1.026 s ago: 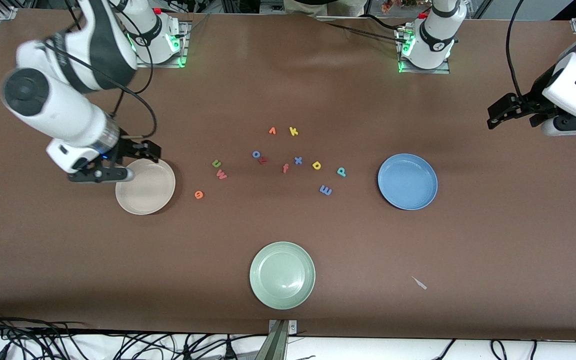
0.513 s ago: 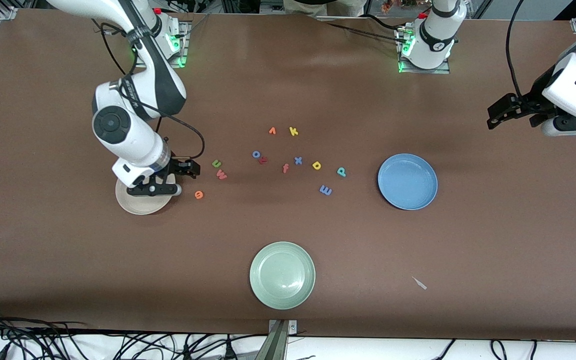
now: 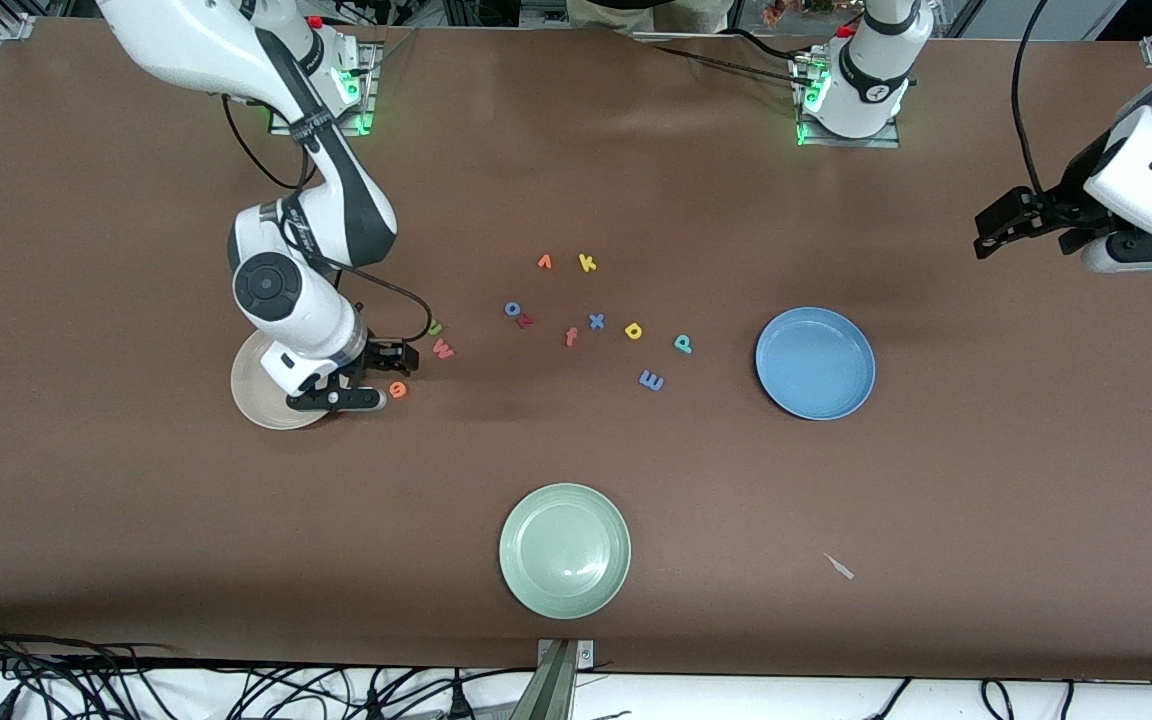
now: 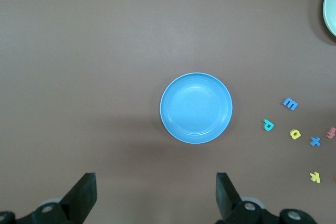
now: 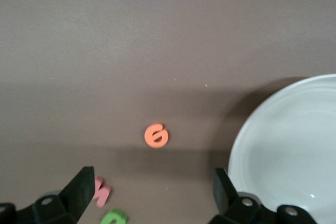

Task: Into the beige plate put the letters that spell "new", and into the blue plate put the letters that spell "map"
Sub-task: 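Lower and close the right gripper on the orange 6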

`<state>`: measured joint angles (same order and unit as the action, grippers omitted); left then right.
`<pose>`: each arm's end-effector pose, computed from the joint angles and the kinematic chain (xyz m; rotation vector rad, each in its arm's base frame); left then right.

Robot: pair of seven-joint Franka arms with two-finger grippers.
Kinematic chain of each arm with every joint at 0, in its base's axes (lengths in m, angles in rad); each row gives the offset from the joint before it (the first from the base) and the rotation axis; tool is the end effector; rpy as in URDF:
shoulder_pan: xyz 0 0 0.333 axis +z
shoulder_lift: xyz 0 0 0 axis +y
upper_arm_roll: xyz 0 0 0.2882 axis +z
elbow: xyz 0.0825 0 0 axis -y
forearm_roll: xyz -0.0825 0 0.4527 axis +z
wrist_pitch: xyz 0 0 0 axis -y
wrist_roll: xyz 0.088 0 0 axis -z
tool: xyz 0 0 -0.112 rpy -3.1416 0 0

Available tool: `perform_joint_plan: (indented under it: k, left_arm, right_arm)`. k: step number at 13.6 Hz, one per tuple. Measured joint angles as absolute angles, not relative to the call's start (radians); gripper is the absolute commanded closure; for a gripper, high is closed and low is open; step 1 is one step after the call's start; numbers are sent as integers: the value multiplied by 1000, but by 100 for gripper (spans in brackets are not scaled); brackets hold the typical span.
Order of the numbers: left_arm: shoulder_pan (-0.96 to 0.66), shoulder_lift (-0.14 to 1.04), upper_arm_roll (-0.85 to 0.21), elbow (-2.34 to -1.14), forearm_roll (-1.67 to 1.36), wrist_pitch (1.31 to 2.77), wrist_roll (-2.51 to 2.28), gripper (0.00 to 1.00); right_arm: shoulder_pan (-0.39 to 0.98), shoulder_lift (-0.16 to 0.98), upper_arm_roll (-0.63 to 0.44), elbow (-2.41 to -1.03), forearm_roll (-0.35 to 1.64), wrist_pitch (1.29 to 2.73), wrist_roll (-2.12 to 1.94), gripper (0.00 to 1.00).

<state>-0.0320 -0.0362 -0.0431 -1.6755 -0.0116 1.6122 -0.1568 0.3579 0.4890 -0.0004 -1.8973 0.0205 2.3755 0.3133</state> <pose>0.6124 -0.0477 0.5610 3.1318 0.1291 -0.0441 0.6232 0.2331 0.1627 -3.1316 -0.0460 0.0232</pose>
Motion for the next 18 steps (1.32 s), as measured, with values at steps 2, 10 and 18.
perform_joint_plan:
  k: [2,10,18]
  left_arm:
    - [-32,-36,-43,-1676,-12,1612,-157,0]
    - [-33,-36,-44,-1676,-12,1612,-157,0]
    - [-33,-36,-45,-1676,-12,1612,-157,0]
  right_arm:
    - [361,512,0,-1917,20,2444,313,0]
    - [371,554,-2,-1939,18,2548,314,8]
    - [371,587,-3,-1943,8,2593,314,25]
